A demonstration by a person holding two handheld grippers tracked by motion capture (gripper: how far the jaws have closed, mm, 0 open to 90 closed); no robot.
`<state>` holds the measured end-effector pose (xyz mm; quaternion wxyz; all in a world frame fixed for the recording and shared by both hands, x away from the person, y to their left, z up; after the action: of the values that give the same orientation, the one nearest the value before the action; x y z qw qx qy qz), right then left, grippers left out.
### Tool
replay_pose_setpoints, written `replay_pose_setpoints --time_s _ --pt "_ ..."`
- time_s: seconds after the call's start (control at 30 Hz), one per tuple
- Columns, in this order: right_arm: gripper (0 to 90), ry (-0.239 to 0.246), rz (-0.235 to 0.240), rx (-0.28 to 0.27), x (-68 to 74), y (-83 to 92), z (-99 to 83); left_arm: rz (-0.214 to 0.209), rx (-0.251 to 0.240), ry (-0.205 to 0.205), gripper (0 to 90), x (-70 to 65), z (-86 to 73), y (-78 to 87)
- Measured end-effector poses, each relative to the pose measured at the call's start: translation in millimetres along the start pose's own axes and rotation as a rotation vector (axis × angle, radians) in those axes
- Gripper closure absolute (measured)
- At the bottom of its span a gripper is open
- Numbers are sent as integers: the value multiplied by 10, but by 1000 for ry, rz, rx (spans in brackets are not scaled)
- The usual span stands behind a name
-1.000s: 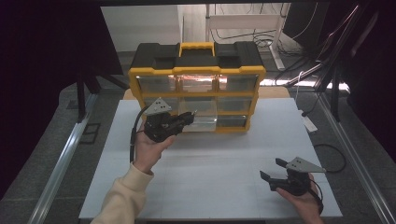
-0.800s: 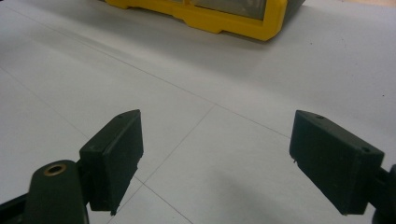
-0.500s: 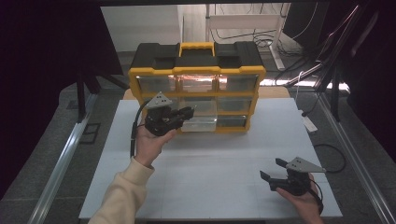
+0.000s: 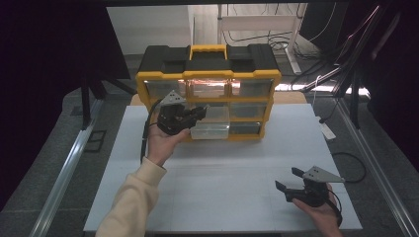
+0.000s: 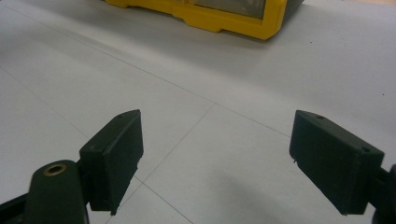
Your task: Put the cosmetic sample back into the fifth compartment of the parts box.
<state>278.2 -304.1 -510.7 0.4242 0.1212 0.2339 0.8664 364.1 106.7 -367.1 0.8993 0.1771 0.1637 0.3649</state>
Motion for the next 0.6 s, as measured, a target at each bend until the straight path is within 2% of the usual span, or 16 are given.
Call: replay_pose_setpoints --time_s 0.23,0.33,0.47,0.5,0.53,0.6 --pt "174 1 -4 1 -2 -1 -3 -1 24 -7 806 18 -24 -72" --pt "174 0 -3 3 -3 -2 -3 18 46 -21 805 27 -41 -119" --pt "174 -2 0 2 -8 -1 -7 13 49 -20 793 45 -53 -142" --pt "174 -4 0 2 -10 1 -9 3 39 -19 739 47 -52 -138" --pt "174 -6 0 2 -13 2 -11 2 29 -17 621 43 -47 -129" --pt "174 -7 -4 4 -21 6 -20 12 10 -26 455 30 -39 -93"
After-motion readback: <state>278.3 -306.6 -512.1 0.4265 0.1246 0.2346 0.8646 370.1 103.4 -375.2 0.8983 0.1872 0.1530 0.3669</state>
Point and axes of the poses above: each handheld gripper's, and its own axes: y roughly backward along the jaws, z roughly out of its top, x roughly to its left, the point moved 1 cm from there along -y, roughly forward along the jaws, and after that the axes turned 2 degrees about -z, right-handed, at the moved point
